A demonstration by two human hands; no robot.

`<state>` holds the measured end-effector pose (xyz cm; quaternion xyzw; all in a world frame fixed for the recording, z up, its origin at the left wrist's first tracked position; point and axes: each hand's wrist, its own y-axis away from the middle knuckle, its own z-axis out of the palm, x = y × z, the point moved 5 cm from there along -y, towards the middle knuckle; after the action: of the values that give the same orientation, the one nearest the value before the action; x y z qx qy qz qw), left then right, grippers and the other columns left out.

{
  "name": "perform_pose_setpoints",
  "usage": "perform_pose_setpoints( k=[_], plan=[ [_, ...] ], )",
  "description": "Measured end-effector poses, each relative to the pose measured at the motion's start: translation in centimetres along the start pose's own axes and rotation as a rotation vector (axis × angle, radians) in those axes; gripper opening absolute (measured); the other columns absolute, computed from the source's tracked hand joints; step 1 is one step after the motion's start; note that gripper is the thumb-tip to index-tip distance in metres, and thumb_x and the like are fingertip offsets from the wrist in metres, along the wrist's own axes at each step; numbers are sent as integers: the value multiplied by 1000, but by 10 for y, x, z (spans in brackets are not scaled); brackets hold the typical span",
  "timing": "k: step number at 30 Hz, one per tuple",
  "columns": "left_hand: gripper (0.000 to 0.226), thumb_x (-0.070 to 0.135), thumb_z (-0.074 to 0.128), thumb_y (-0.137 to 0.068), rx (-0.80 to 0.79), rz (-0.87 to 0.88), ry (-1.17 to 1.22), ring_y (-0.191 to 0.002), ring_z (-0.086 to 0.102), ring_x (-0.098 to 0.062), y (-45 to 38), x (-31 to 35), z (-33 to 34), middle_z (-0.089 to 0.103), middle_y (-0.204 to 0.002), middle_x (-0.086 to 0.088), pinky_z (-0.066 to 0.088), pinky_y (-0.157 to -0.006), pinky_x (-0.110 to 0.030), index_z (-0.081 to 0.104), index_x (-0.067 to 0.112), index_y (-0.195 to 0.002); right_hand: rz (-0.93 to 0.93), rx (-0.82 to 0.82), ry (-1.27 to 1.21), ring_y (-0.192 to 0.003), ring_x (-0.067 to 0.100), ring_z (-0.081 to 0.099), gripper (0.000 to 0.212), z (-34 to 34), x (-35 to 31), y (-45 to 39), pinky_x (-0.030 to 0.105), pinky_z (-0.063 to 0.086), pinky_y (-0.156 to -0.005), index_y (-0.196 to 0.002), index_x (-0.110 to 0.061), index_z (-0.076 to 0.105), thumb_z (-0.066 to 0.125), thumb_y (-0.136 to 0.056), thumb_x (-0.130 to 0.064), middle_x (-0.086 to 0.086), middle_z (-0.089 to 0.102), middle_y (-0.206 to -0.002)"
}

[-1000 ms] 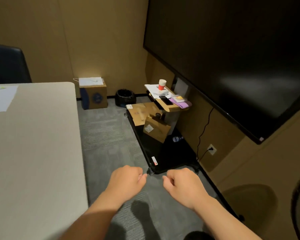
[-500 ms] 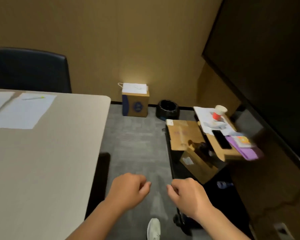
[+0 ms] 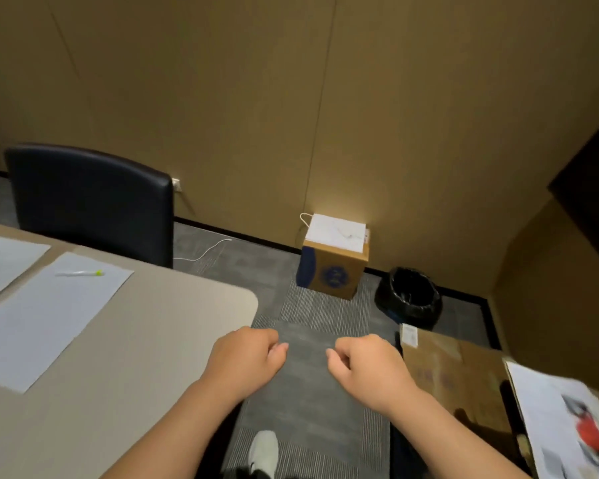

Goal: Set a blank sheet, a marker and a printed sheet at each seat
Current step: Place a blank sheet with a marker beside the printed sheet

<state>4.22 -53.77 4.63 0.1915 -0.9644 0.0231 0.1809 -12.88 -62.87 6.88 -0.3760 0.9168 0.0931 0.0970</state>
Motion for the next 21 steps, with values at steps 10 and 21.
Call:
perform_pose_setpoints(
  k=[10,21],
  plan=[
    [44,47,45,-93,70,-54,101,-58,47,-16,-284,-68,-34,46,-55,5,32,-52,-29,37,20,-59,-121,-59,33,-53,11,43,43,-49,27,-293,28,31,-50,-58,-24,36,43,-97,-41,-5,42,-53],
    [43,49,40,-93,241,-447,59,-66,47,-25,-488,-182,-86,46,-60,0,34,-60,-31,36,18,-64,-525,-85,44,-72,34,57,45,-40,-3,-622,35,40,-59,-56,-18,33,46,-92,-42,6,53,-60]
  ],
)
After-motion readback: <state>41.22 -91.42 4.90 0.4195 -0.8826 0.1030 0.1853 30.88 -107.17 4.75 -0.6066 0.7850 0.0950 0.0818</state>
